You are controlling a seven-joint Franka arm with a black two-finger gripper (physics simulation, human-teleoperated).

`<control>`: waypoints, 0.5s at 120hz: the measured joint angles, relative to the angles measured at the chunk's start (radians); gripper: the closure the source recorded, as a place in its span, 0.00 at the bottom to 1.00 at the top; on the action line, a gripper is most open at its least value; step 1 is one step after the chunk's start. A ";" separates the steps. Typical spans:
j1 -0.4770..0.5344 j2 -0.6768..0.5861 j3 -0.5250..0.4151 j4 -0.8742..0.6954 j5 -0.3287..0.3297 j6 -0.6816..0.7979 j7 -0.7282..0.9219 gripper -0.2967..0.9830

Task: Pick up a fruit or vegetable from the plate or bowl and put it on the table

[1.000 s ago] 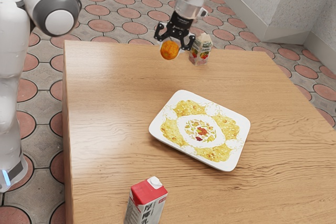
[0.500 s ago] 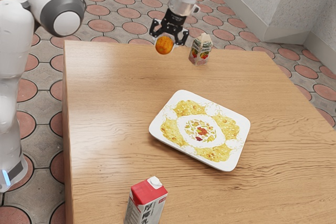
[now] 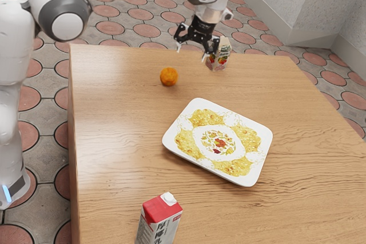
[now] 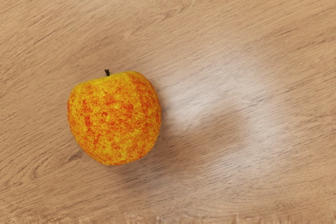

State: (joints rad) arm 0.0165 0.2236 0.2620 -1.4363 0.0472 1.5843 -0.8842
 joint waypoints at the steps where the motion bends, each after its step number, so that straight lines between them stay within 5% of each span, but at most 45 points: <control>1: 0.000 -0.002 -0.006 0.000 0.002 -0.003 0.001 0.25; 21: -0.003 -0.107 -0.109 -0.002 -0.010 -0.094 0.035 0.24; 35: 0.027 -0.140 -0.316 -0.049 -0.055 -0.163 0.088 0.23; 60: -0.268 -0.247 -0.424 -0.216 -0.057 -0.040 0.287 0.23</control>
State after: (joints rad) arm -0.2518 -0.0236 -0.1619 -1.6523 -0.0095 1.5442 -0.5969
